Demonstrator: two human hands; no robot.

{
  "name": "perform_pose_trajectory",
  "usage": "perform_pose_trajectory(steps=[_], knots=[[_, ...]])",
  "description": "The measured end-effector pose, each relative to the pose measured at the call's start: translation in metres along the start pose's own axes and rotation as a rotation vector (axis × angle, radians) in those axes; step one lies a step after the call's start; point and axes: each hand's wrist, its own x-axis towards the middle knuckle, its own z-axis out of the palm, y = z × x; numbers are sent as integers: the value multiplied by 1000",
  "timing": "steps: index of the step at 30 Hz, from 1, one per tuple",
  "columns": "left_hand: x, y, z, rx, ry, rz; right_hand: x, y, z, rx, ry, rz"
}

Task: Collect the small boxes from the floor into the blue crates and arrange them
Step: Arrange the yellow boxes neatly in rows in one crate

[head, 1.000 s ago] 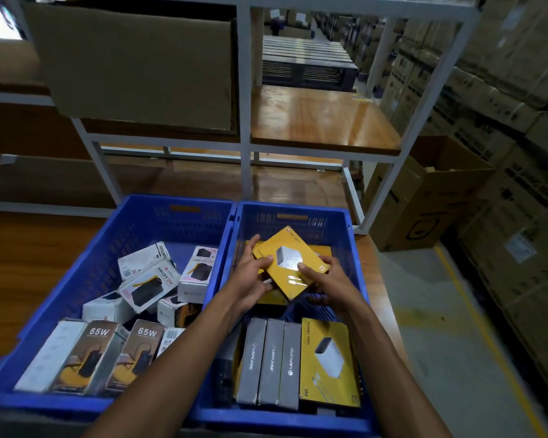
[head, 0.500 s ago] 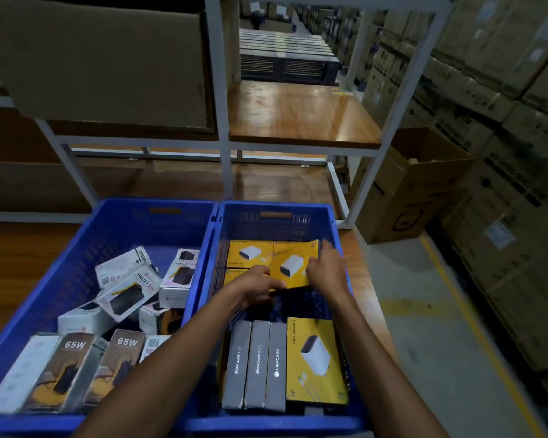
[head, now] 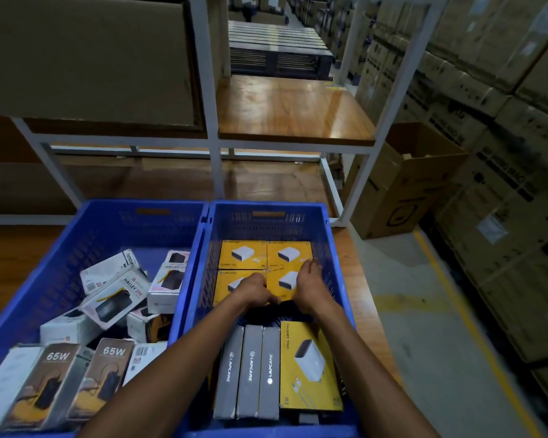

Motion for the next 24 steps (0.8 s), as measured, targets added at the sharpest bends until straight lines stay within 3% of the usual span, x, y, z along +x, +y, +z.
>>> perform_pose_trajectory(steps=[5, 12, 16, 20, 24], knots=[[-3, 0, -3, 111, 52, 67, 8, 6, 14, -154, -143, -5], [-1, -5, -3, 270, 120, 212, 10, 8, 20, -235, -63, -42], [0, -9, 3, 509, 62, 266, 18, 12, 24, -250, -247, -33], [4, -13, 1, 527, 59, 318, 21, 14, 23, -326, -378, -44], [-2, -8, -3, 341, 20, 345, 24, 15, 16, -346, -134, -118]])
